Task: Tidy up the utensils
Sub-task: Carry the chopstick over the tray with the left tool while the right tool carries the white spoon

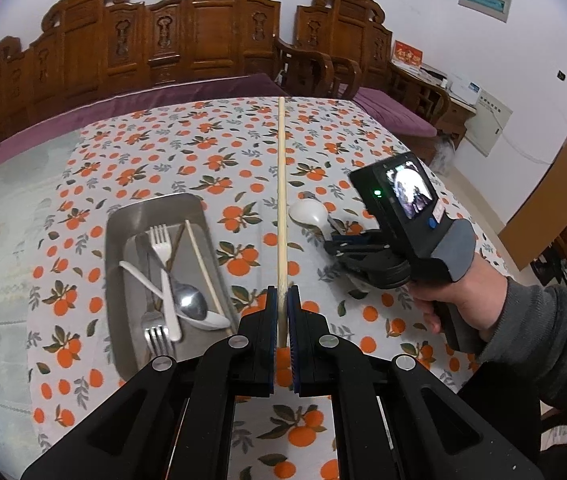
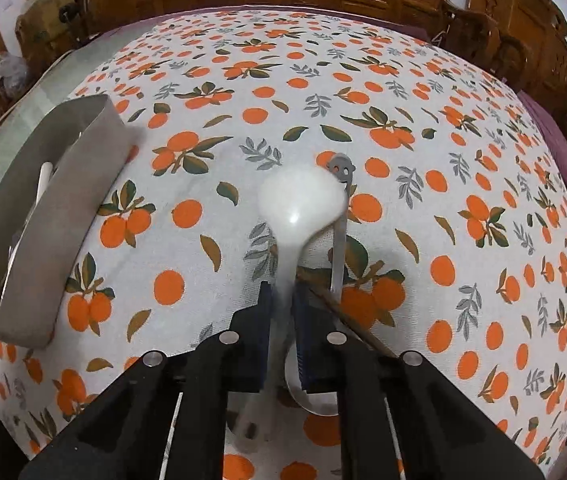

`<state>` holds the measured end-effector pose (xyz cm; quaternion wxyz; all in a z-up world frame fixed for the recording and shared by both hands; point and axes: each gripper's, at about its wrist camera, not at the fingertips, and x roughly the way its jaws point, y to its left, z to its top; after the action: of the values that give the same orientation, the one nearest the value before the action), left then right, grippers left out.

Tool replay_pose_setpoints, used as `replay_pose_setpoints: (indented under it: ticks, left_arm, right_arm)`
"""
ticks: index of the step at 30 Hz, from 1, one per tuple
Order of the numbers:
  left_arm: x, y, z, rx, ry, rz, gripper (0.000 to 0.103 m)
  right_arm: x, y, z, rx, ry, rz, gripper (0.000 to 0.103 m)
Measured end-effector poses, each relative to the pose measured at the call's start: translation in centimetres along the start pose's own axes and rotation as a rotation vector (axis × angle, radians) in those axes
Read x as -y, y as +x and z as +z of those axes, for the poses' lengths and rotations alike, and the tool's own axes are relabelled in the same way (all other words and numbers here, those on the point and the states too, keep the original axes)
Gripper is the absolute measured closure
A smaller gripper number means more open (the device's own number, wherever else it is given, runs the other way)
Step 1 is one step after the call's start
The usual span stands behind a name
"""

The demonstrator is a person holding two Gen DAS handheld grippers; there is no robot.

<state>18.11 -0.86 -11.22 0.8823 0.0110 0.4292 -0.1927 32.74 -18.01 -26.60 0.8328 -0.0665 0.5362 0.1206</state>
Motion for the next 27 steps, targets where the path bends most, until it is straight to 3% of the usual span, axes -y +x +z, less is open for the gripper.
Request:
replay_pose_setpoints:
  ticks: [15, 27]
  left_arm:
    - [-4.6, 0.5, -0.7, -0.012, -0.068, 0.08, 0.099]
    - [-8.7, 3.4, -2.1, -0.096, -0.135, 0.145, 0.099]
  right_arm:
    - [-3.1, -5.2, -0.4, 0.106, -0.042, 0.112, 0.092]
    - [-6.0, -9.3, -0.1, 0.169, -0.085, 0.2, 0.092]
